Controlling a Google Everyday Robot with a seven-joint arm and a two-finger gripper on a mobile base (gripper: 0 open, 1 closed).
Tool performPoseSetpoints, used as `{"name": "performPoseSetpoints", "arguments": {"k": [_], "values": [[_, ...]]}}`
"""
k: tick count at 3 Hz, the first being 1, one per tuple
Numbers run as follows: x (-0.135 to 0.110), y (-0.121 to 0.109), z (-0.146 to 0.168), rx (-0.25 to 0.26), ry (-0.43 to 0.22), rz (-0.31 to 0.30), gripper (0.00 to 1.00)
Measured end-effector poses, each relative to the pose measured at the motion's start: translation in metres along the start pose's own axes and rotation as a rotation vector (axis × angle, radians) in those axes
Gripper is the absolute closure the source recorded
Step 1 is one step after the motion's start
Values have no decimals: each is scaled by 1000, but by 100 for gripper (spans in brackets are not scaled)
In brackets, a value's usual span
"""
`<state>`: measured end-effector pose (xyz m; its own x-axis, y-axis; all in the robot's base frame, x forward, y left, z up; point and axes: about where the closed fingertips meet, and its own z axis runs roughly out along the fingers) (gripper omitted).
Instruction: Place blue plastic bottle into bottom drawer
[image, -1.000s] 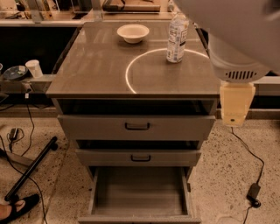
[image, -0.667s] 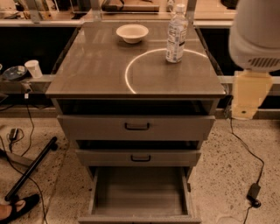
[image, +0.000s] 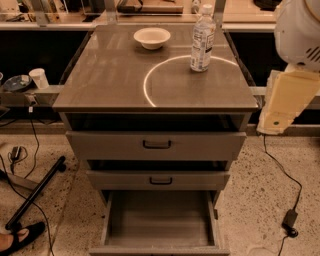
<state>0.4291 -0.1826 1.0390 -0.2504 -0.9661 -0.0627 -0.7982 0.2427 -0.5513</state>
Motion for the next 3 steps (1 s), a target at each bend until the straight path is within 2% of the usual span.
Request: {"name": "performPoseSetpoints", "arguments": {"k": [3], "values": [[-7, -1, -4, -2, -9, -15, 0]]}}
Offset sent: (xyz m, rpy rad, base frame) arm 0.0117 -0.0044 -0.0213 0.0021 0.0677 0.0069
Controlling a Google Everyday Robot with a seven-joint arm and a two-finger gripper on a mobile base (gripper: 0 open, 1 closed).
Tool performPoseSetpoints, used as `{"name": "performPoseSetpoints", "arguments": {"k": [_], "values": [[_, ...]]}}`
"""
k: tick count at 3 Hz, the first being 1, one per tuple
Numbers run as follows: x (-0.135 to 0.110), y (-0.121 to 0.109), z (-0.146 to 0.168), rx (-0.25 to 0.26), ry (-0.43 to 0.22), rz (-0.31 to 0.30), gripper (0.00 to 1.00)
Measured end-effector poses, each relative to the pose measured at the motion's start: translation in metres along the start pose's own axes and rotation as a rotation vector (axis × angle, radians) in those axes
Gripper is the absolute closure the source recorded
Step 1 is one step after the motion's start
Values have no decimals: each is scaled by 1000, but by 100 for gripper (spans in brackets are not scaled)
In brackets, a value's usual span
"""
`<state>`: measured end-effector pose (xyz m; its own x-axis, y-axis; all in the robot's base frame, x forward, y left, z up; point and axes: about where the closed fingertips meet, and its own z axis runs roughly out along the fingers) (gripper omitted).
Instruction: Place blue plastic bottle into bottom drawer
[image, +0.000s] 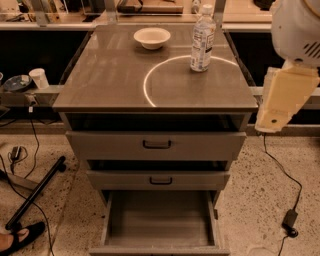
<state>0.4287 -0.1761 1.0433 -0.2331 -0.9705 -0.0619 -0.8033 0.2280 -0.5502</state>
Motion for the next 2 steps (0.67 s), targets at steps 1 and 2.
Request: {"name": "performPoseSetpoints", "arguments": {"k": [1, 2], "values": [[0, -8, 76, -93, 39, 8, 0], [10, -10, 150, -206, 103, 19, 0]]}}
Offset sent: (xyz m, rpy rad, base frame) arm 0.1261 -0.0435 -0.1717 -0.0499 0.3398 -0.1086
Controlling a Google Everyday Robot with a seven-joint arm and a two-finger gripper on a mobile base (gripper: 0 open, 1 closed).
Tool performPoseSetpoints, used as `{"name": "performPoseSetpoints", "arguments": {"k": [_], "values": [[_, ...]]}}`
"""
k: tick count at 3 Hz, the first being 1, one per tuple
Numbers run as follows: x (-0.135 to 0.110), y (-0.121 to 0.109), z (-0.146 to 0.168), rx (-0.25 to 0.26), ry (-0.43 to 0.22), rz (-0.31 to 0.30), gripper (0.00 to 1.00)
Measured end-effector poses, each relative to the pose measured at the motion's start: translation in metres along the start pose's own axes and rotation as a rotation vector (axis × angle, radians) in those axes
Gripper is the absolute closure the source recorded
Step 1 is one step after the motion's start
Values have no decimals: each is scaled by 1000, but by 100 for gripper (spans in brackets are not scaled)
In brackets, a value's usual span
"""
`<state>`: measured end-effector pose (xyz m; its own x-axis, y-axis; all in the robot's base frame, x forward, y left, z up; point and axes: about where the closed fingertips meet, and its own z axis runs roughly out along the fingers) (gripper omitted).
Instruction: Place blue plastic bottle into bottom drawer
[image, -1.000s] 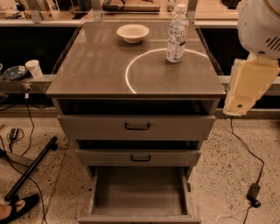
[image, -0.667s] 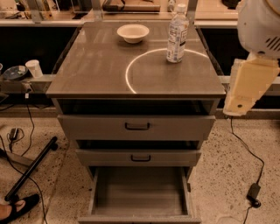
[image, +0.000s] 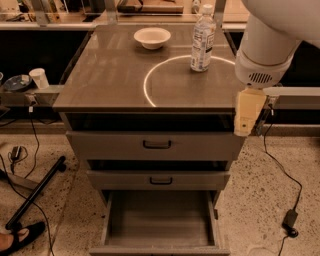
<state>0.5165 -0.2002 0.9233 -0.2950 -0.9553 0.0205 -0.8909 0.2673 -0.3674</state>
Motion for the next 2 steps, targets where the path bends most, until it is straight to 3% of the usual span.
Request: {"name": "performPoseSetpoints", "arguments": {"k": [2], "values": [[-1, -7, 3, -8, -29, 7, 0]]}}
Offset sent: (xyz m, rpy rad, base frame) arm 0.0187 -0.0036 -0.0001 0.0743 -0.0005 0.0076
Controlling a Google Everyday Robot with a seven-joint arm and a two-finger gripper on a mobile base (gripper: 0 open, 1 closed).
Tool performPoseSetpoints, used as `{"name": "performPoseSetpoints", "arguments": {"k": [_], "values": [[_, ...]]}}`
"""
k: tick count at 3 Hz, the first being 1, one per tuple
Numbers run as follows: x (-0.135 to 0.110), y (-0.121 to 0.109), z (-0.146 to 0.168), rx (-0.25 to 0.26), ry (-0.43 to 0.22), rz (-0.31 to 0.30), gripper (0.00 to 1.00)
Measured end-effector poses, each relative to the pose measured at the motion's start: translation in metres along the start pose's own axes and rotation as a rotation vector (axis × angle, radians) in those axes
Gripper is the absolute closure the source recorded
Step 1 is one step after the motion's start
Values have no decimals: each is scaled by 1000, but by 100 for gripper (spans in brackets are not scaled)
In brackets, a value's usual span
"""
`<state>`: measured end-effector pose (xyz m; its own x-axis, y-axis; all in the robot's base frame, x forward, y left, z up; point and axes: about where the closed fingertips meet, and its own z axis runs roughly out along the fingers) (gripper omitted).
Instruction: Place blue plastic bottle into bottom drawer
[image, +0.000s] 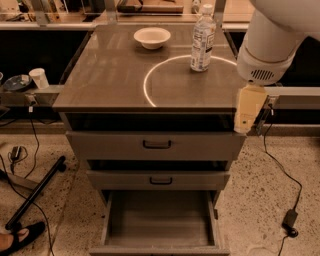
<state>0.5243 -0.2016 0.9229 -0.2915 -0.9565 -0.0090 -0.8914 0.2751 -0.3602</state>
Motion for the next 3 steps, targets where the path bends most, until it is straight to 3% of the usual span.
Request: {"name": "performPoseSetpoints", "arguments": {"k": [3], "values": [[-13, -81, 20, -5, -25, 35, 0]]}}
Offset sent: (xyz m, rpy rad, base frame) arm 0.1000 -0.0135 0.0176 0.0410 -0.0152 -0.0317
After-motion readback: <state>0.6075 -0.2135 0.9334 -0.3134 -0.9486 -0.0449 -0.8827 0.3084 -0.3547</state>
